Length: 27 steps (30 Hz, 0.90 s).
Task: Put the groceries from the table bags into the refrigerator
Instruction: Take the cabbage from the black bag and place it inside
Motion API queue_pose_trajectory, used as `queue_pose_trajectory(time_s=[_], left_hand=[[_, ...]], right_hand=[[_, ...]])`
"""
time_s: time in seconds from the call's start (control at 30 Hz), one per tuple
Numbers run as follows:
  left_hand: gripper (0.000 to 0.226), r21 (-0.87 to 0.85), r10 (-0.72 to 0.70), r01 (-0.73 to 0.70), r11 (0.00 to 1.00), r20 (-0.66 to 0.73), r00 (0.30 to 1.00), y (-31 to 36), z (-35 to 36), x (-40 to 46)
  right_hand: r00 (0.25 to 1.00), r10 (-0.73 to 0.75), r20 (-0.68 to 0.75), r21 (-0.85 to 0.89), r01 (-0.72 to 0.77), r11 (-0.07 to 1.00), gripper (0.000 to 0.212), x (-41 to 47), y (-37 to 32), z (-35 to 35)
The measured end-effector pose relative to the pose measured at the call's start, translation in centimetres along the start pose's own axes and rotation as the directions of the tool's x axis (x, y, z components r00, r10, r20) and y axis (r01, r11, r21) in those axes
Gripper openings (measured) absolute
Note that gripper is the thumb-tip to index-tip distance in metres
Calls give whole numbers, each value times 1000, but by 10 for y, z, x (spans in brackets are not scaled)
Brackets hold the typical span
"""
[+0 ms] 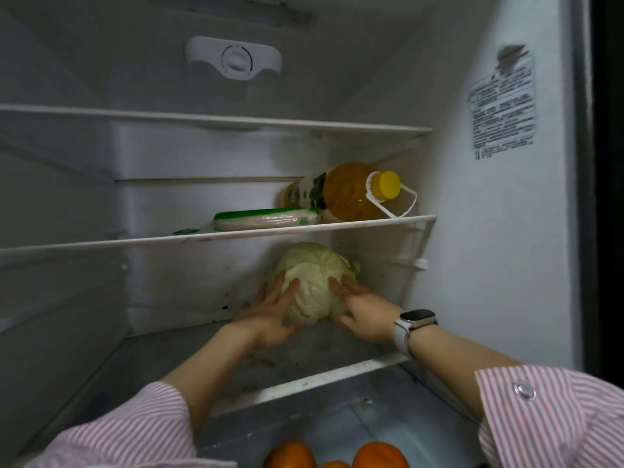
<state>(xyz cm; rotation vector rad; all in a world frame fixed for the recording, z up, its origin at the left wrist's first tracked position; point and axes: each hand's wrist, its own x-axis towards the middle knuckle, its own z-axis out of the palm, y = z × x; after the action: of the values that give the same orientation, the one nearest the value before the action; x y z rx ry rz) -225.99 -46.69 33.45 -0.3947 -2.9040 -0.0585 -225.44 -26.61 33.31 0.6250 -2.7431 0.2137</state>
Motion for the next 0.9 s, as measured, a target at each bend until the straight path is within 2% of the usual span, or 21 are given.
queue_pose_trajectory(time_s=[0.2, 0.37, 0.5, 0.57, 0.67, 0.73, 0.83, 0.9], left_hand=[[71, 27, 41, -40, 999, -57, 998, 14, -30, -38], [65, -9, -37, 36, 999, -67, 997, 37, -38, -103], [54, -171, -57, 29, 985, -162, 985, 63, -39, -153], [50, -165, -87, 48, 985, -238, 967, 77, -32, -182], [42, -94, -138, 107, 990, -434, 890, 95, -12, -227], [43, -12, -89, 100, 995, -575, 814, 105, 5, -252], [38, 61, -32, 111, 992, -728, 685, 108, 32, -276], [35, 134, 7, 164, 977, -794, 607, 107, 52, -286]], right_hand=[[998, 15, -60, 7, -15, 1000, 51, -40, -15, -20], [986, -40, -160, 91, 55, 994, 45, -90, -30, -30], [983, -66, -172, 174, 96, 980, 44, -128, -42, -33], [960, -80, -268, 187, 134, 973, 40, -148, -46, -30], [862, -123, -492, 146, 220, 965, 33, -184, -57, -18], [760, -203, -617, 54, 298, 953, 32, -207, -61, -2], [670, -316, -672, -102, 339, 935, 33, -235, -56, 31], [652, -385, -653, -206, 336, 919, 43, -247, -47, 50]])
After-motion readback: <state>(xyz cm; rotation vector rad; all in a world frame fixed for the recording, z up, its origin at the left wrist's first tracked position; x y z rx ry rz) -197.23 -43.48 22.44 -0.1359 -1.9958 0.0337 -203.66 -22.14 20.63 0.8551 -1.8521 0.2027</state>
